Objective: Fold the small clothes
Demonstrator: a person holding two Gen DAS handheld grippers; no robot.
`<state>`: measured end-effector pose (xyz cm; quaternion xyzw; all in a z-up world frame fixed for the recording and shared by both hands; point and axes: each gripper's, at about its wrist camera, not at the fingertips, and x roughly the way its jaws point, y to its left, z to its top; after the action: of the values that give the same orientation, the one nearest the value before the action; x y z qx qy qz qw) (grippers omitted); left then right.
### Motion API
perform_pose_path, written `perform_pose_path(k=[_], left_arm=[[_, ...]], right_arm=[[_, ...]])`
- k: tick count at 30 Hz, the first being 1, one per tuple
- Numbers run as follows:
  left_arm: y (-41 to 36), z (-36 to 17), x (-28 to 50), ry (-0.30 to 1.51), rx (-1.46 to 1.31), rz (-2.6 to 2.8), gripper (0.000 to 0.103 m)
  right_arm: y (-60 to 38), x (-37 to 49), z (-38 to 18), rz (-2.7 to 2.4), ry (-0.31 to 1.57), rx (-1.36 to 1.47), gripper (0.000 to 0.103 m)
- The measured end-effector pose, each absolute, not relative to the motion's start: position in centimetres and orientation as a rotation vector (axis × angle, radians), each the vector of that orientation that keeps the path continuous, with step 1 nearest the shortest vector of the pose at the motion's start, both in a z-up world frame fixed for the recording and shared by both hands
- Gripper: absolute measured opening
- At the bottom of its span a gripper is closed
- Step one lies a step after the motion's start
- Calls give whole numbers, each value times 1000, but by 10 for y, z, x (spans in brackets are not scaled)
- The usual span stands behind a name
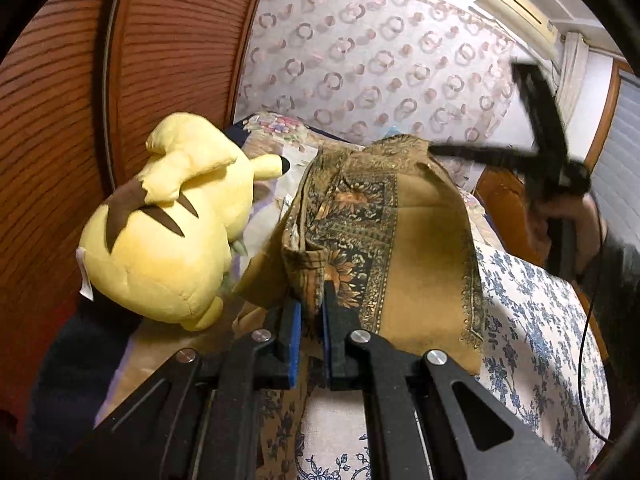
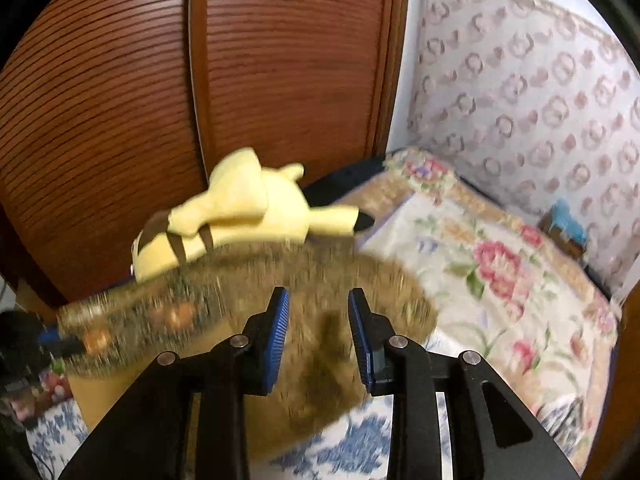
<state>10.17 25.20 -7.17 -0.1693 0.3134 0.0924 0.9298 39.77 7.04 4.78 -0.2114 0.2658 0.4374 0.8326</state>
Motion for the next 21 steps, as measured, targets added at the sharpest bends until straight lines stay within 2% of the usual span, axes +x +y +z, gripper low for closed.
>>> perform_pose_path(k=[2, 5, 7, 9, 13, 16, 19, 21], left_arm=[[251, -67, 101, 633, -330, 193, 12], [249, -57, 99, 607, -314, 199, 26], [247, -51, 98, 594, -310, 193, 40], [245, -45, 97, 582, -301, 183, 44], [237, -36, 98, 587, -261, 197, 61], [228, -29, 95, 572, -240, 189, 66], [217, -22, 94, 558, -218, 182, 77], [207, -17, 92, 549, -198, 176, 78]], right_arm=[[69, 404, 32, 923, 598, -433, 31], [71, 423, 14, 917, 631, -387, 31], [75, 433, 2, 909, 642, -370, 32], [79, 436, -5, 898, 639, -352, 32], [78, 435, -5, 877, 647, -303, 32], [67, 418, 1, 859, 632, -306, 32], [50, 395, 11, 856, 610, -286, 32], [40, 379, 15, 851, 596, -284, 32]])
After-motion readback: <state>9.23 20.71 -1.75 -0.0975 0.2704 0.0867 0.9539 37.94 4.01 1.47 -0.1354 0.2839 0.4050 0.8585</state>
